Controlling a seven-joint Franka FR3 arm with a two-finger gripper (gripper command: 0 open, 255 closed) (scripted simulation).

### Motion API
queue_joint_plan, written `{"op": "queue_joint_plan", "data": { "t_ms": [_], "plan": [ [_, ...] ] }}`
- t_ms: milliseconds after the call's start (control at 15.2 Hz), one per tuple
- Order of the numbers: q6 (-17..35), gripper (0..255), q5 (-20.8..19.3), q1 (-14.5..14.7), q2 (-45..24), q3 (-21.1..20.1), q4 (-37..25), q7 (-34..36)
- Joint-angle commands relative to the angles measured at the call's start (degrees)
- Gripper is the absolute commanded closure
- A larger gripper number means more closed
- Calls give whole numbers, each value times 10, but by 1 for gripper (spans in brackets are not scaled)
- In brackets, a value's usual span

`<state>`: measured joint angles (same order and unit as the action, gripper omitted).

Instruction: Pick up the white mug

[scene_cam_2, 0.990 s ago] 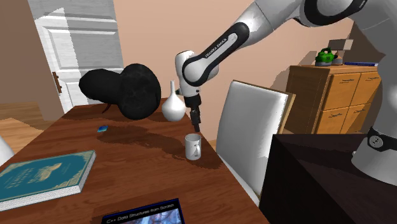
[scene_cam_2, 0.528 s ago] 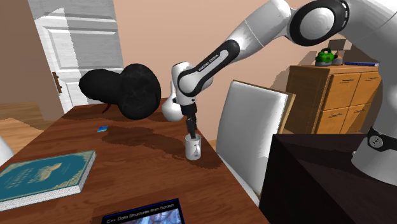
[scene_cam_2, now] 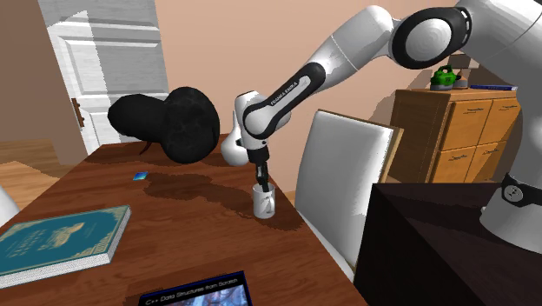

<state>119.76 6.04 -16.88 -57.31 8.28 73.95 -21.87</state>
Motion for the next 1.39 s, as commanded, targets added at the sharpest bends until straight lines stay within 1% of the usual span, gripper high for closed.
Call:
{"op": "queue_joint_plan", "data": {
  "t_ms": [0,330,1320],
  "plan": [
    [0,255,0,0,0,0,0,0],
    [1,255,0,1,2,0,3,0],
    [-58,255,-7,6,83,7,25,1]
  ]
}}
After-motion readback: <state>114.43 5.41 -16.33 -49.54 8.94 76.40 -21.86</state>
